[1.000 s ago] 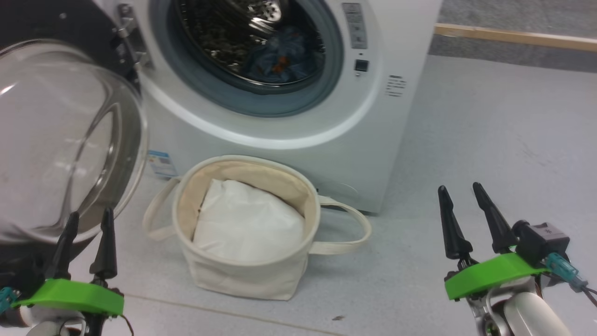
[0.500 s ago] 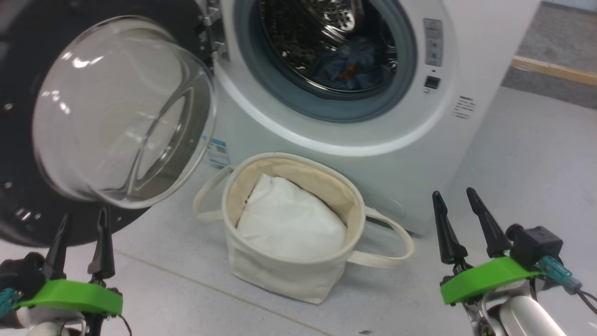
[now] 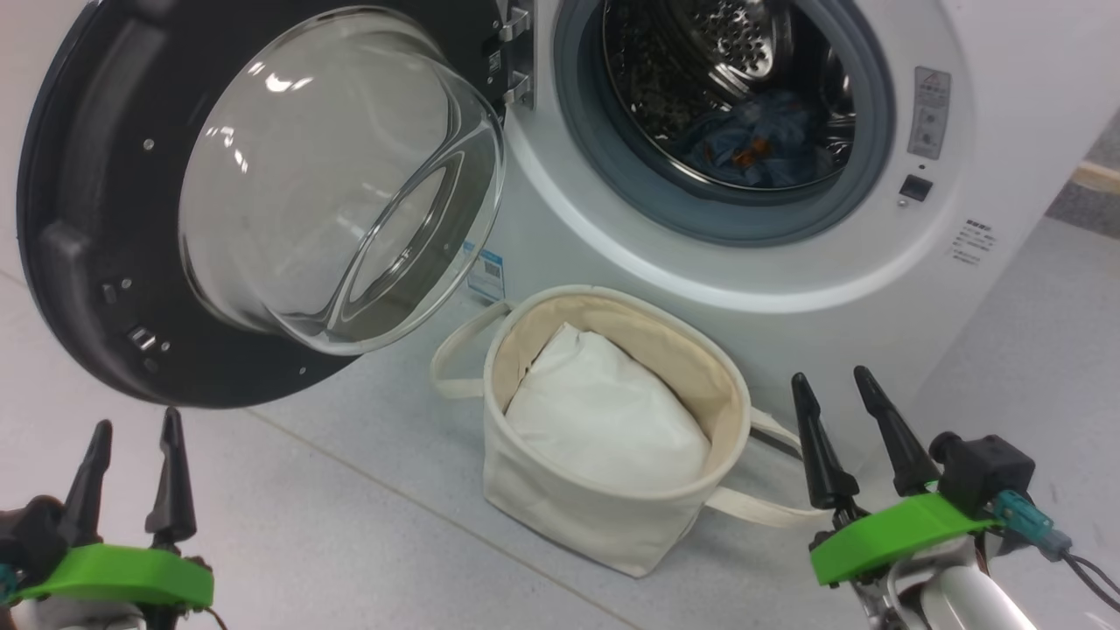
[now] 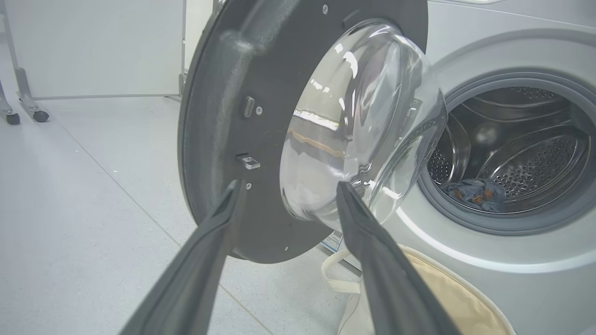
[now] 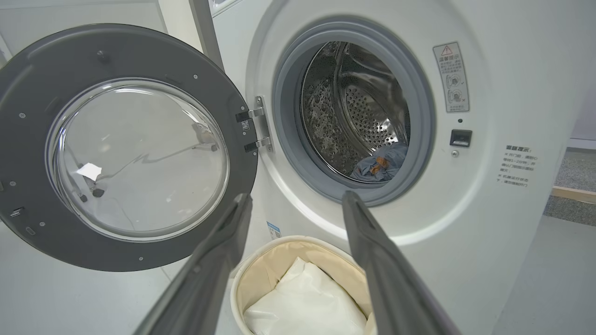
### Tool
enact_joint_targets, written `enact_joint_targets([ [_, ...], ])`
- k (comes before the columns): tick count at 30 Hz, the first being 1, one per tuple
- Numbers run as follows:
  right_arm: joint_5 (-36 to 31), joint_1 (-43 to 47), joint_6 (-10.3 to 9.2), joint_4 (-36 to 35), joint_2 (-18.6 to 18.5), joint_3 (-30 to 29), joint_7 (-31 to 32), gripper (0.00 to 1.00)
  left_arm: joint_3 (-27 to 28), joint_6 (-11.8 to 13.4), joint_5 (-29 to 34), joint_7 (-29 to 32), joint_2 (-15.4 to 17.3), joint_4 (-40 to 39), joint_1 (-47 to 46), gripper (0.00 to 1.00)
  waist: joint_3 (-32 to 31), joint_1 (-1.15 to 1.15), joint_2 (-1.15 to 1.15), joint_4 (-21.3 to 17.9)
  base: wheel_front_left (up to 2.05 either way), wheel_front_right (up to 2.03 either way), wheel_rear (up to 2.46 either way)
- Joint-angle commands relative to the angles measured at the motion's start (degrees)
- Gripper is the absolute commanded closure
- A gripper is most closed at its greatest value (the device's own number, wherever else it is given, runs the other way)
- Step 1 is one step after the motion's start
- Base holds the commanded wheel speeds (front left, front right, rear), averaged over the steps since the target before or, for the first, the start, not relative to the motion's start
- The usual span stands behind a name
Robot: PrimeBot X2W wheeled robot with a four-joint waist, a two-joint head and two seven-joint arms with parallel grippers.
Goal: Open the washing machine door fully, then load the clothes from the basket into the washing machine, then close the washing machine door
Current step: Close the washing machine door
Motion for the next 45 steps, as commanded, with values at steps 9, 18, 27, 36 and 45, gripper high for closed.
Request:
enact_joint_targets([
  [9, 1.1, -4.7, 0.01, -0.4, -0.4, 3.9, -0.7, 0.0, 5.0, -0.3, 0.6, -0.7, 0.0, -4.5, -0.5, 0.0, 1.6, 0.01, 0.0, 1.3, 0.0, 0.0, 0.0],
  [18, 1.7, -5.4, 0.01, 0.1, -0.6, 4.4, -0.7, 0.0, 5.4, -0.3, 0.9, -0.7, -0.4, -5.2, 0.0, 0.0, 1.6, 0.01, 0.0, 1.3, 0.0, 0.0, 0.0],
  [27, 1.6, -5.2, 0.01, 0.2, -0.4, 4.1, -0.7, 0.0, 5.0, -0.3, 0.9, -0.7, -0.1, -5.1, -0.1, 0.0, 1.3, 0.01, 0.0, 1.2, 0.0, 0.0, 0.0],
  [36, 1.6, -5.0, 0.01, 0.2, -0.5, 4.1, -0.7, 0.0, 4.3, -0.3, 0.3, -0.7, 0.6, -6.0, -0.6, 0.13, 1.3, 0.01, 0.0, 1.2, 0.0, 0.0, 0.0],
  [45, 1.7, -5.0, 0.01, 0.2, -0.9, 4.2, -0.7, 0.0, 2.0, -0.3, -12.0, -0.7, 2.6, -11.9, -2.5, 1.0, 1.0, 0.01, 0.0, 1.1, 0.0, 0.0, 0.0],
])
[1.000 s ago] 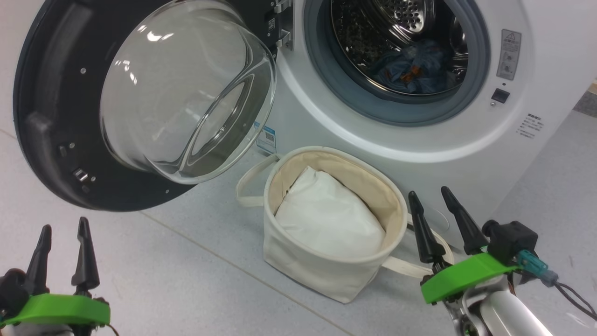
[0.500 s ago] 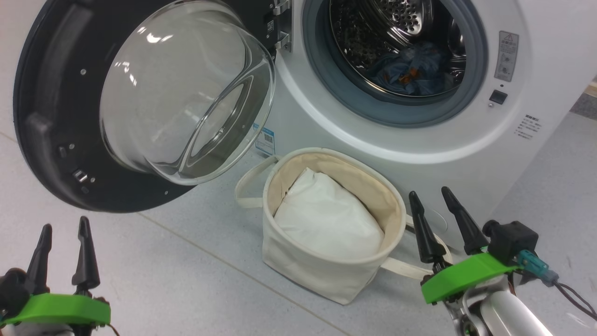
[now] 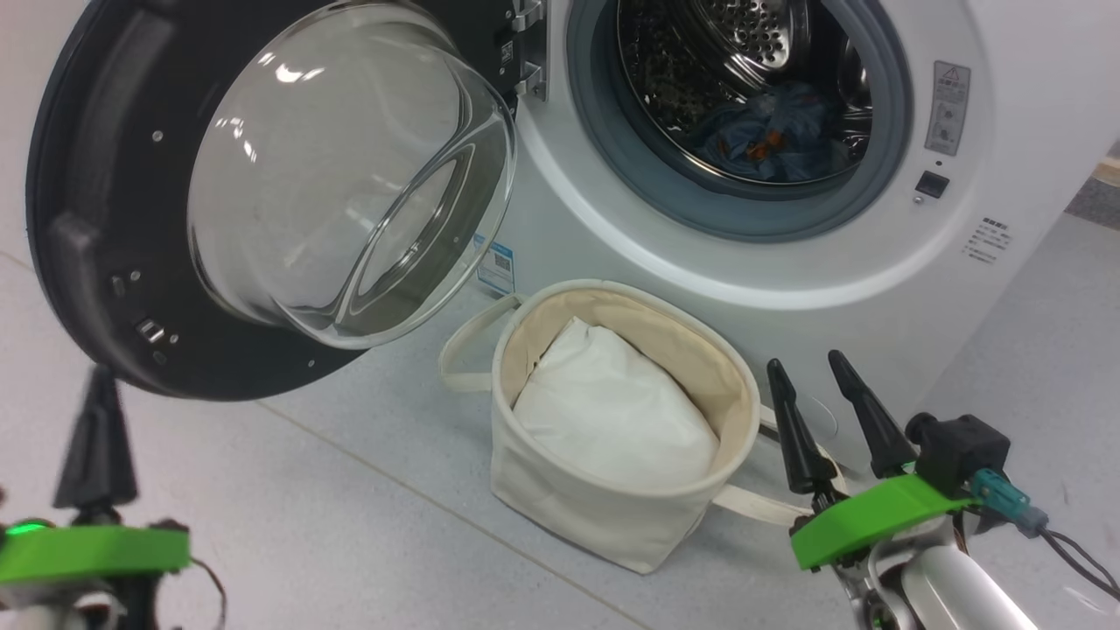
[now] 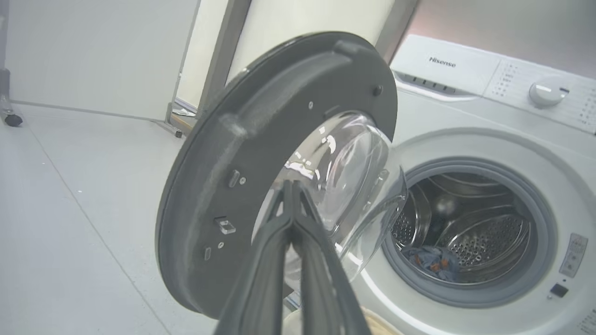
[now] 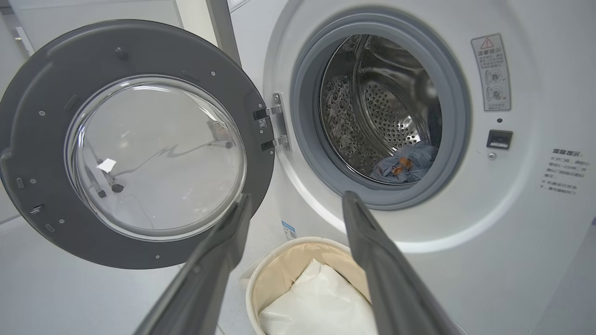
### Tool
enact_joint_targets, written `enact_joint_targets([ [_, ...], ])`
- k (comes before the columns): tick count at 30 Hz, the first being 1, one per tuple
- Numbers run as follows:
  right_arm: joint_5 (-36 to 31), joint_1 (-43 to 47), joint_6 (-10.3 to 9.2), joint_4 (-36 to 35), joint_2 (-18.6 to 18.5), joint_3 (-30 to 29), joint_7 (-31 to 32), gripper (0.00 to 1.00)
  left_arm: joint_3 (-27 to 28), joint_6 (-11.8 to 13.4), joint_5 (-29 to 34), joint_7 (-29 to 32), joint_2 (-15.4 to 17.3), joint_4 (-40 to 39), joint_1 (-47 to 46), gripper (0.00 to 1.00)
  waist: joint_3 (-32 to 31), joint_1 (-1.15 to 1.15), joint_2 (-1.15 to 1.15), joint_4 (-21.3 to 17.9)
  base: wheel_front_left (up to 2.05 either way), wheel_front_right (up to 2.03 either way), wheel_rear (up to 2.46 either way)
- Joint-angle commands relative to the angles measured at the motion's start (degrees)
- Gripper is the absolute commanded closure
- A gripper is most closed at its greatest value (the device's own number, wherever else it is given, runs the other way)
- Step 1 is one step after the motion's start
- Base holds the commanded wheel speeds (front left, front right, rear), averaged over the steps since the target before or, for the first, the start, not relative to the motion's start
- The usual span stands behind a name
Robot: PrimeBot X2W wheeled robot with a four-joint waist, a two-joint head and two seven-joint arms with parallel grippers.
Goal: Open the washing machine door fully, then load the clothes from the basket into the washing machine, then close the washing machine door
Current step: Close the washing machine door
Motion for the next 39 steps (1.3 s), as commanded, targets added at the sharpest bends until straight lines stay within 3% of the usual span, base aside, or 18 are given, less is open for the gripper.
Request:
enact_joint_targets([
  [1, 0.1, -1.4, 0.01, -1.6, -0.8, 0.4, -0.7, 0.0, 3.4, -0.3, -4.1, -0.6, 2.9, -3.7, -4.2, 1.0, -0.2, 0.0, 0.0, -0.1, 0.0, 0.0, 0.0],
  [7, -0.3, -0.1, 0.01, -1.8, -1.1, -0.6, -0.7, 0.0, 9.4, -0.2, -17.5, 5.8, 6.8, -6.4, -10.6, 1.0, -0.4, 0.0, 0.0, -0.9, 0.0, 0.0, 0.0],
  [12, -0.6, 0.8, 0.01, -2.0, -1.4, -1.2, -0.7, 0.0, 12.5, 2.5, -24.1, 12.4, 9.0, -0.4, -16.5, 1.0, -0.4, 0.0, 0.0, -1.5, 0.0, 0.0, 0.0],
  [16, -1.0, 1.4, 0.01, -2.5, -1.6, -1.8, -0.7, 0.0, 15.0, 5.3, -30.2, 19.1, 11.0, 10.8, -23.1, 1.0, -0.4, 0.0, 0.0, -2.7, 0.0, 0.0, 0.0],
  [21, -1.4, 1.3, 0.01, -2.8, -2.7, -1.5, -0.7, 0.0, 18.3, 6.6, -34.3, 22.4, 15.1, 23.1, -29.1, 1.0, 0.9, 0.0, 0.0, -5.7, 0.0, 0.0, 0.0],
  [31, -1.3, 0.3, 0.01, -2.9, -5.2, -0.8, -0.7, 0.0, 21.5, 4.4, -39.5, 27.7, 20.0, 39.1, -34.9, 1.0, 2.4, 0.0, 0.0, -10.6, 0.0, 0.0, 0.0],
  [39, -1.0, 0.3, 0.01, -2.6, -5.7, -0.5, -0.7, 0.0, 19.4, 1.7, -40.2, 34.2, 21.1, 44.5, -37.3, 1.0, 2.2, 0.0, 0.0, -10.7, 0.0, 0.0, 0.0],
])
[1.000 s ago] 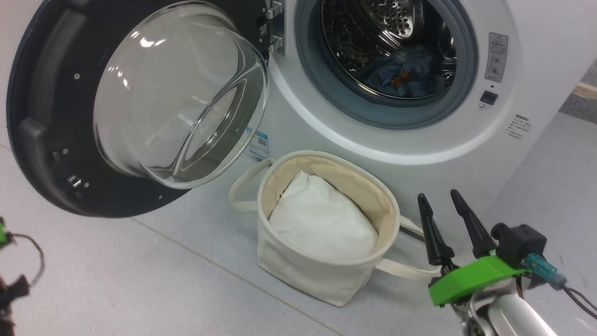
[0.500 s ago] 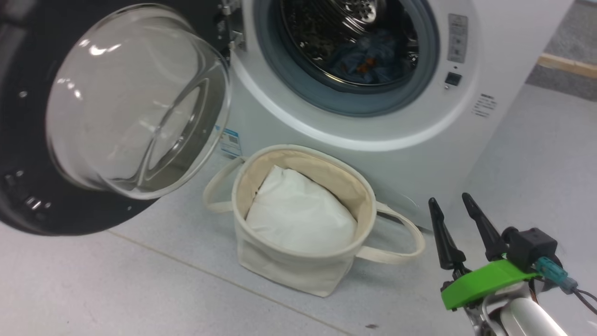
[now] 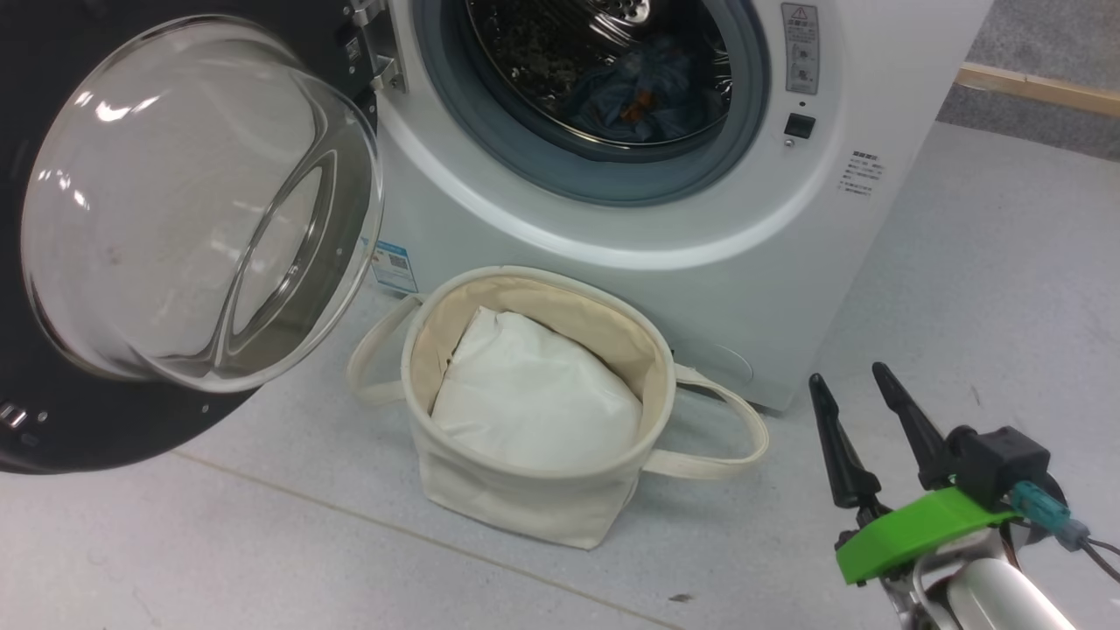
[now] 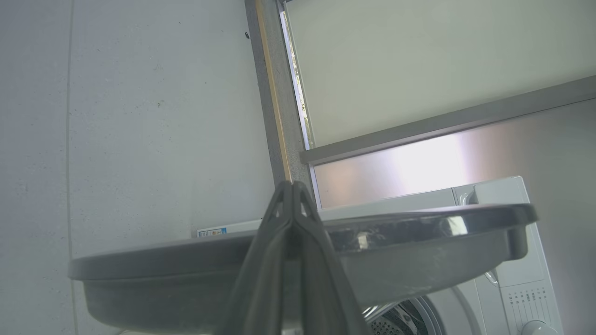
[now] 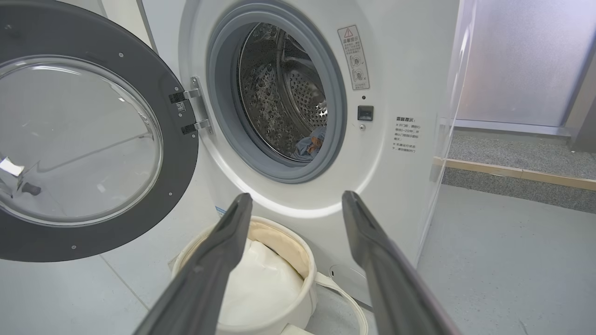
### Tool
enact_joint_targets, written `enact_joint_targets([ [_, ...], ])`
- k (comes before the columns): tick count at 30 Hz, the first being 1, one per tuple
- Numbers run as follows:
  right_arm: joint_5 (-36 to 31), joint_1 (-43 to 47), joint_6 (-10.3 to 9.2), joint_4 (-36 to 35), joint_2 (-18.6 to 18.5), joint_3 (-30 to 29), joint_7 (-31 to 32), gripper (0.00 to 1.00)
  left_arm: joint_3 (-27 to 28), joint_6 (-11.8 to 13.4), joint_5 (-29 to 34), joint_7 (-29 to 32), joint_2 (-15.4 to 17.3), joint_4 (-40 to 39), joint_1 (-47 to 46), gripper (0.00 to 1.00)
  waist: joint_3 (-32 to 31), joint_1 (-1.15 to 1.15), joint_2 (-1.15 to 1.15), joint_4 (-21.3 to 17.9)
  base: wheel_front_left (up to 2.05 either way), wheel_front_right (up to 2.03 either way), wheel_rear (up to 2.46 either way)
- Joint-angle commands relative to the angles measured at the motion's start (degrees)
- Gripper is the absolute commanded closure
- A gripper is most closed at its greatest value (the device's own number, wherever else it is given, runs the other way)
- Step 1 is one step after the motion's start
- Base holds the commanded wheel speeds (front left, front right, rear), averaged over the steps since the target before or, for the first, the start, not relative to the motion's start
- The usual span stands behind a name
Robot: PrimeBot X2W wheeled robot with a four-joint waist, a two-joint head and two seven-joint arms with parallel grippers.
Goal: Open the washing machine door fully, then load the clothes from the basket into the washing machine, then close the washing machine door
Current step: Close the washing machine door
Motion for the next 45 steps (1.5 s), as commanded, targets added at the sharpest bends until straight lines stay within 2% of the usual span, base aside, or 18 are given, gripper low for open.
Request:
enact_joint_targets([
  [1, 0.2, -1.9, 0.01, -1.7, -0.8, 1.0, -0.7, 0.0, 0.2, -0.6, -0.5, 0.6, 3.7, -1.3, -2.7, 1.0, -0.1, 0.0, 0.0, 0.3, 0.0, 0.0, 0.0],
  [4, 0.3, -2.2, 0.01, -1.5, -0.7, 1.9, -0.7, 0.0, 0.0, -1.0, -1.2, 2.0, 3.0, 0.1, -3.7, 1.0, -0.5, 0.0, 0.0, 0.7, 0.0, 0.0, 0.0],
  [10, 0.5, -1.8, 0.01, -1.6, -0.6, 1.6, -0.7, 0.0, -3.8, -1.8, -0.8, 11.8, 1.1, 1.5, -3.5, 1.0, -0.7, 0.0, 0.0, 2.0, 0.0, 0.0, 0.0],
  [17, 0.4, -0.8, 0.01, -1.7, 0.9, 0.1, -0.7, 0.0, -8.2, -2.3, -1.2, 23.1, -2.8, -2.1, -2.0, 1.0, -0.9, 0.0, 0.0, 3.9, 0.0, 0.0, 0.0],
  [18, 0.4, -0.8, 0.01, -1.7, 0.9, 0.1, -0.7, 0.0, -8.2, -2.3, -1.2, 23.1, -2.8, -2.1, -2.0, 1.0, -0.9, 0.0, 0.0, 3.9, 0.0, 0.0, 0.0],
  [25, 0.1, 0.5, 0.01, -1.9, 2.6, -1.5, -0.7, 0.0, -13.7, -2.4, -1.3, 33.4, -7.5, -12.8, 3.8, 1.0, -2.0, 0.0, 0.0, 5.7, 0.0, 0.0, 0.0],
  [30, 0.1, 1.1, 0.01, -1.8, 4.3, -1.6, -0.7, 0.0, -16.0, -1.9, -1.0, 35.6, -11.3, -22.3, 8.4, 1.0, -3.3, 0.0, 0.0, 5.7, 0.0, 0.0, 0.0],
  [31, 0.1, 1.1, 0.01, -1.9, 4.9, -1.4, -0.7, 0.0, -17.0, -1.0, -0.8, 36.4, -12.8, -26.2, 10.1, 1.0, -3.8, 0.0, 0.0, 4.9, 0.0, 0.0, 0.0],
  [38, -0.2, 1.3, 0.01, -2.1, 5.5, -1.8, -0.7, 0.0, -19.4, 3.4, -0.6, 38.1, -17.7, -39.3, 15.8, 1.0, -4.0, 0.0, 0.0, -0.9, 0.0, 0.0, 0.0],
  [45, -0.9, 0.9, 0.01, -2.9, 5.2, -3.0, -0.7, 0.0, -19.2, 5.4, -0.2, 36.0, -20.2, -45.5, 18.0, 1.0, -2.5, 0.0, 0.0, -10.9, 0.0, 0.0, 0.0],
])
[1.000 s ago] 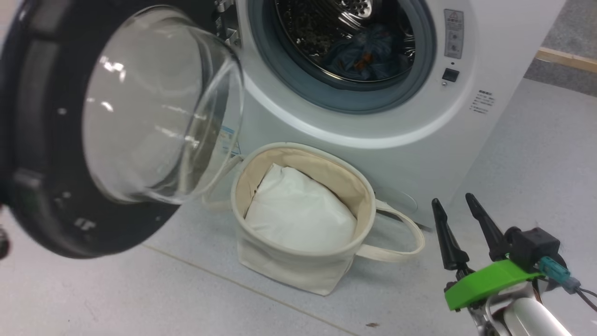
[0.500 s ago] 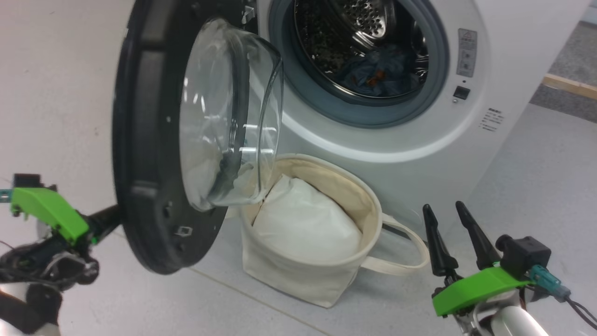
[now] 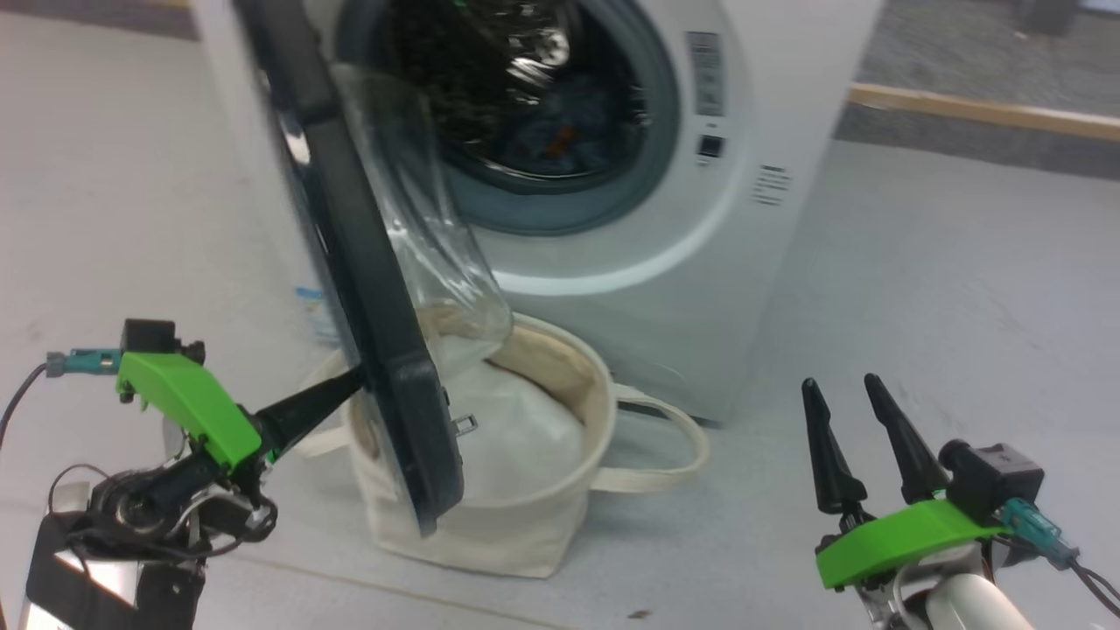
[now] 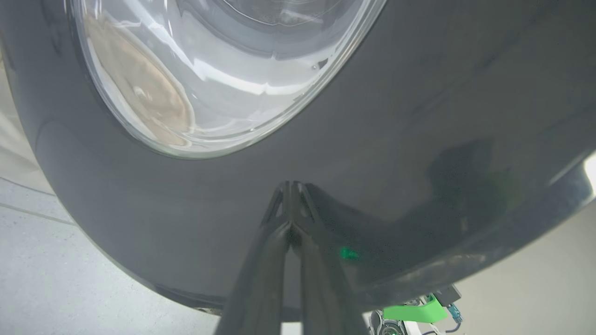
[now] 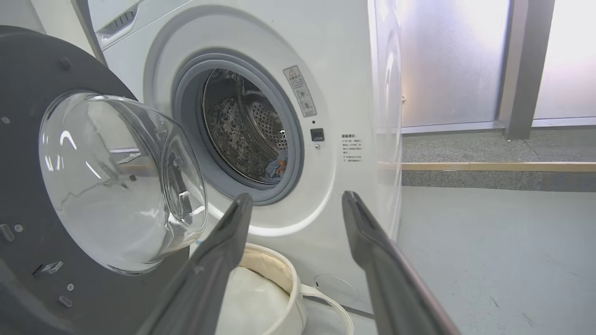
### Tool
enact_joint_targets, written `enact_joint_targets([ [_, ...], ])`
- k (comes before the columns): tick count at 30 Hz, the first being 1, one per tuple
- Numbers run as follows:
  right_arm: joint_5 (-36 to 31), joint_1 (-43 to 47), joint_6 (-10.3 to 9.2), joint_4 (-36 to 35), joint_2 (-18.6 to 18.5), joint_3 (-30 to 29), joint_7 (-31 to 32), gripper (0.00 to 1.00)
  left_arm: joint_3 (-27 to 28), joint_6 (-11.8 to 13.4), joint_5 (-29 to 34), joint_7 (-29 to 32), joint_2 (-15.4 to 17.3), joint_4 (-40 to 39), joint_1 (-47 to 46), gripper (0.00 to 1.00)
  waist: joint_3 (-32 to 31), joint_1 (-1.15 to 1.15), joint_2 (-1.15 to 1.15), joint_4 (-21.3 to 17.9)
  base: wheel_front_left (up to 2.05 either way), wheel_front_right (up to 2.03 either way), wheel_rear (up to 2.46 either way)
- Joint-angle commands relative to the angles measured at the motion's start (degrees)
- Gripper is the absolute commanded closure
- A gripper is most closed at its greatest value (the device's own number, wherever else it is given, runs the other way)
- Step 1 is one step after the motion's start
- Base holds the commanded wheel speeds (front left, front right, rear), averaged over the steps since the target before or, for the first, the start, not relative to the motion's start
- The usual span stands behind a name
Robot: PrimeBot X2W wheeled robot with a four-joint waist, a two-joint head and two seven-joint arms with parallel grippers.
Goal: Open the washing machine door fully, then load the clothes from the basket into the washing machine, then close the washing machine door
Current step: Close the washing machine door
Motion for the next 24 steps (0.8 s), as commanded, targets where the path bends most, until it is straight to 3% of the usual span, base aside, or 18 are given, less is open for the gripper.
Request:
enact_joint_targets([
  [1, -0.5, -1.5, 0.01, -2.0, -0.6, 0.5, -0.7, 0.0, 1.9, 0.3, 0.2, -0.6, 0.7, -3.1, -2.1, 1.0, 1.2, 0.0, 0.0, -6.6, 0.0, 0.0, 0.0],
  [8, -0.9, -2.4, 0.01, -2.9, -0.6, 0.0, -0.7, 0.0, 4.0, 0.8, 0.8, -5.4, 0.2, -2.0, -4.2, 1.0, 3.4, 0.0, 0.0, -18.5, 0.0, 0.0, 0.0],
  [16, -0.9, -4.5, 0.01, -3.0, -0.5, 0.6, -0.7, 0.0, 8.2, -0.6, 1.7, -12.2, 3.0, 2.4, -8.4, 1.0, 6.4, 0.0, 0.0, -30.4, 0.0, 0.0, 0.0],
  [21, -0.6, -5.6, 0.01, -2.9, -0.1, 0.8, -0.7, 0.0, 9.9, -1.4, 2.2, -14.9, 4.8, 5.6, -10.3, 1.0, 7.9, 0.0, 0.0, -33.3, 0.0, 0.0, 0.0],
  [24, -0.5, -5.9, 0.01, -2.8, 0.0, 0.5, -0.7, 0.0, 9.5, -2.5, 2.7, -15.8, 5.0, 7.8, -11.4, 1.0, 8.3, 0.0, 0.0, -32.7, 0.0, 0.0, 0.0],
])
